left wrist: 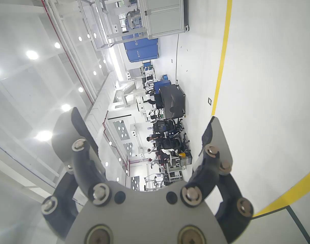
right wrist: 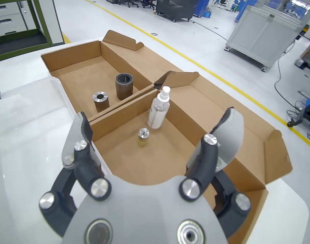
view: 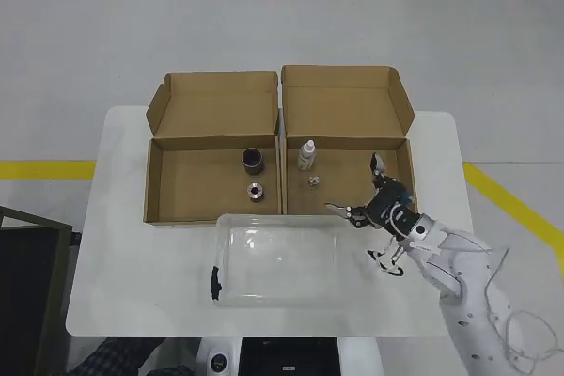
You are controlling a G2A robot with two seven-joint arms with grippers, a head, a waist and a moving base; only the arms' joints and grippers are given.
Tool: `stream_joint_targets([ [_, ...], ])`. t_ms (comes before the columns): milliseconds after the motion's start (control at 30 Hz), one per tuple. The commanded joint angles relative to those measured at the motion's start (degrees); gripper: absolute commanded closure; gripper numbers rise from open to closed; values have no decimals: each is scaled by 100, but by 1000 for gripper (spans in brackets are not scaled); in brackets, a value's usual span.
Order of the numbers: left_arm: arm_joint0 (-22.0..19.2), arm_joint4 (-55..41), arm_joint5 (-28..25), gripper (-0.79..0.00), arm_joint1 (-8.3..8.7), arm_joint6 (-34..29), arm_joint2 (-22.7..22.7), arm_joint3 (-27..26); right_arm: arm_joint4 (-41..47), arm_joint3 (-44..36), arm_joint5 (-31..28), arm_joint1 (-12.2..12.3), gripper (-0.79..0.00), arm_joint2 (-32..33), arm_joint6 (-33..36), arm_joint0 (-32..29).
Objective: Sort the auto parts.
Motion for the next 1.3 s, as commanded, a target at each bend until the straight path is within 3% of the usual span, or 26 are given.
stream_joint_targets([
  [0,0,0,0,-785,0,0,0,0,15,-40,89,22,-785,216,-205,-244],
  [500,0,0,0,-785,0,0,0,0,222,-521,573,113,-785,1385,-944,-1768],
  [1267,0,0,0,-785,0,0,0,0,278,-542,661,120,-785,1494,-972,-1902],
])
